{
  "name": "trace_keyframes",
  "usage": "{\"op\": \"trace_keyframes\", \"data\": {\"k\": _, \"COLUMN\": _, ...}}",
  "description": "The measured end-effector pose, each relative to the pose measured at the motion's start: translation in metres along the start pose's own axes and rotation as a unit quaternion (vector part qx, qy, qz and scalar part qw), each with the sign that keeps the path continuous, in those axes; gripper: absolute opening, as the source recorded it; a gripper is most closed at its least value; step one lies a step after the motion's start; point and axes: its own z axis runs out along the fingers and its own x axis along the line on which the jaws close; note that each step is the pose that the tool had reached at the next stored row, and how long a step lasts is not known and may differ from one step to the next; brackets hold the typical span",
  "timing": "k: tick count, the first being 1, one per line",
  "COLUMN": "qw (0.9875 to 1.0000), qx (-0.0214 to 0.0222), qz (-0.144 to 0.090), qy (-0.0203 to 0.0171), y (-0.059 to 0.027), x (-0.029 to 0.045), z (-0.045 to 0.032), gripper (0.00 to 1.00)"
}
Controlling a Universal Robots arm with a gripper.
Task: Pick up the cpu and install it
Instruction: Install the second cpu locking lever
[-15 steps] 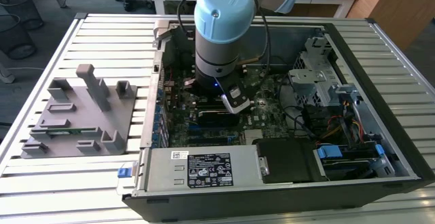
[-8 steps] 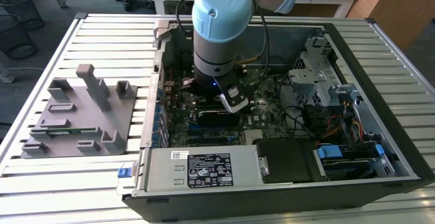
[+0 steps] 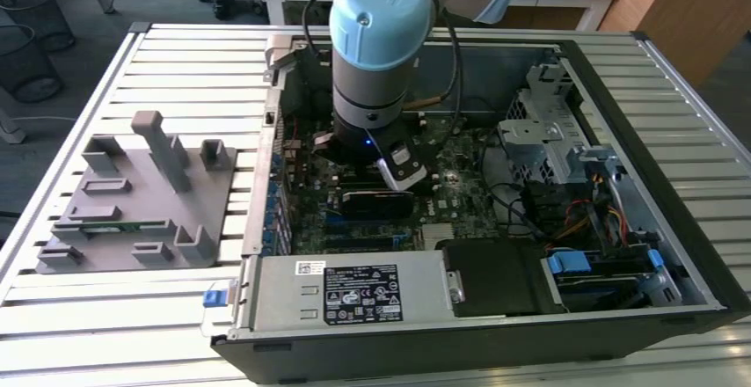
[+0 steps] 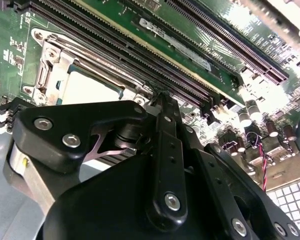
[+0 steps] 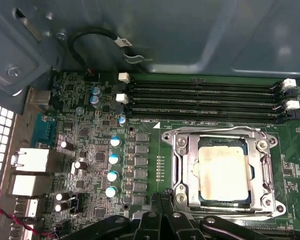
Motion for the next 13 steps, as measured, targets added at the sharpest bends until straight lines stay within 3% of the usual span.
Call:
{"op": "trace_keyframes", "data": {"k": 4, "qw": 1.0, "qx": 0.0011, "qz": 0.0, "qy": 0.0, "y": 0.0013, "x": 0.0004, "z": 0.0004, "gripper": 0.11}}
{"op": "trace_keyframes", "data": {"k": 6, "qw": 1.0, "qx": 0.0044, "qz": 0.0, "qy": 0.0002, "y": 0.0018, "x": 0.0006, "z": 0.0006, "gripper": 0.11}}
{"op": "trace_keyframes", "data": {"k": 13, "qw": 1.0, "qx": 0.0045, "qz": 0.0, "qy": 0.0001, "y": 0.0026, "x": 0.0008, "z": -0.0015, "gripper": 0.11}}
